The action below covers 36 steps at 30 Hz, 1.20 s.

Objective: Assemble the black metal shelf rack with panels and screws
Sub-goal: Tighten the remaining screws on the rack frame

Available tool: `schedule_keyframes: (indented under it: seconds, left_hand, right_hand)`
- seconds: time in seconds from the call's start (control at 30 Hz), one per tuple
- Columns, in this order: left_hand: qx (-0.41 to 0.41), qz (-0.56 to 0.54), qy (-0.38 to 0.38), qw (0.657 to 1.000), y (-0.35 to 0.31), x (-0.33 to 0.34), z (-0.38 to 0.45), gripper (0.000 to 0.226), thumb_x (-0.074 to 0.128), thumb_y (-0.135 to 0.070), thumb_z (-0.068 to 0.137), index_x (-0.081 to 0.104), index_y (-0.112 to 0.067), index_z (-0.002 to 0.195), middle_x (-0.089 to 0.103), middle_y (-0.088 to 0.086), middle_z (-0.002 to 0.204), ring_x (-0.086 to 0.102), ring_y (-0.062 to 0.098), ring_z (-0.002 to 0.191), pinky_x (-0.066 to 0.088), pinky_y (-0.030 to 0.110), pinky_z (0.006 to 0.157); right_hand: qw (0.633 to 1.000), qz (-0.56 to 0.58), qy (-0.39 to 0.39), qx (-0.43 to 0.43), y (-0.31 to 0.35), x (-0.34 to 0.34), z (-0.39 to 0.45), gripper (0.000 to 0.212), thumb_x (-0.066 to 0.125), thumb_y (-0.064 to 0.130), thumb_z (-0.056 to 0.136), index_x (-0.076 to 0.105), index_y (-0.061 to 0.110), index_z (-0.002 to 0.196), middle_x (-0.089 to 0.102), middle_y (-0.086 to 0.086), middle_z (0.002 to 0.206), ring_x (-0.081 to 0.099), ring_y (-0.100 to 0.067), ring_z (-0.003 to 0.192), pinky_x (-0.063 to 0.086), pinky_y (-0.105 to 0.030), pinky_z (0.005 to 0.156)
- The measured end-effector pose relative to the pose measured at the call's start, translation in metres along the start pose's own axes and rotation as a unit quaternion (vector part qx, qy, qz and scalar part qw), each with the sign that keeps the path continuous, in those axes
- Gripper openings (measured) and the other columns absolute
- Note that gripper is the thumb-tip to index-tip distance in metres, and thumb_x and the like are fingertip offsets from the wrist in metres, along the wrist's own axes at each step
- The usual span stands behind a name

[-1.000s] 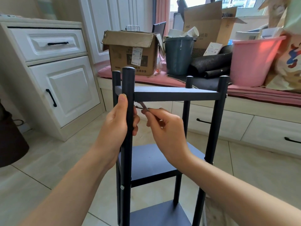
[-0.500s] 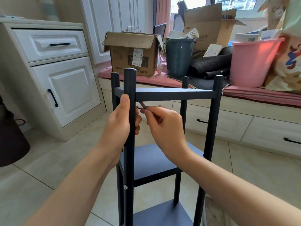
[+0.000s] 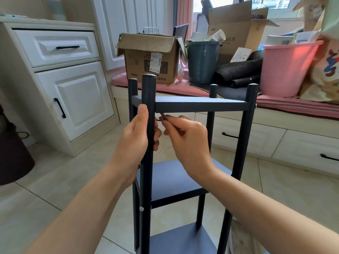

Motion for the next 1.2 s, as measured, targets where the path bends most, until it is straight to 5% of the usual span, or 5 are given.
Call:
schedule_keyframes:
  seconds: [0.83, 1.2]
  left_hand:
    - [0.018, 0.017, 0.025, 0.999, -0.003, 0.002, -0.005, 0.056, 0.034, -0.081, 0.08, 0.056, -0.03, 0.072, 0.049, -0.003, 0.065, 0.047, 0.01, 0.055, 0.041, 0.013, 0.05]
    - [0.041, 0.019, 0.037, 0.998, -0.005, 0.01, -0.004, 0.065, 0.035, -0.08, 0.078, 0.051, -0.017, 0.079, 0.047, 0.001, 0.066, 0.047, 0.014, 0.058, 0.042, 0.015, 0.054]
  right_hand:
    - [0.985, -0.064, -0.069, -0.142, 0.007, 0.005, 0.004, 0.007, 0.072, 0.005, 0.085, 0.078, 0.003, 0.088, 0.072, -0.005, 0.075, 0.057, -0.012, 0.073, 0.046, -0.02, 0.07]
    - [0.995, 0.009, -0.049, -0.087, -0.003, 0.011, 0.01, 0.011, 0.068, 0.006, 0.091, 0.076, 0.007, 0.083, 0.06, 0.012, 0.068, 0.059, -0.015, 0.066, 0.05, -0.03, 0.068]
Point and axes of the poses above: each hand's wrist, its own z-axis towards the middle knuckle, its own x-axis out of the palm, y = z × x, the point moved 10 cm from there along z, towards the middle knuckle
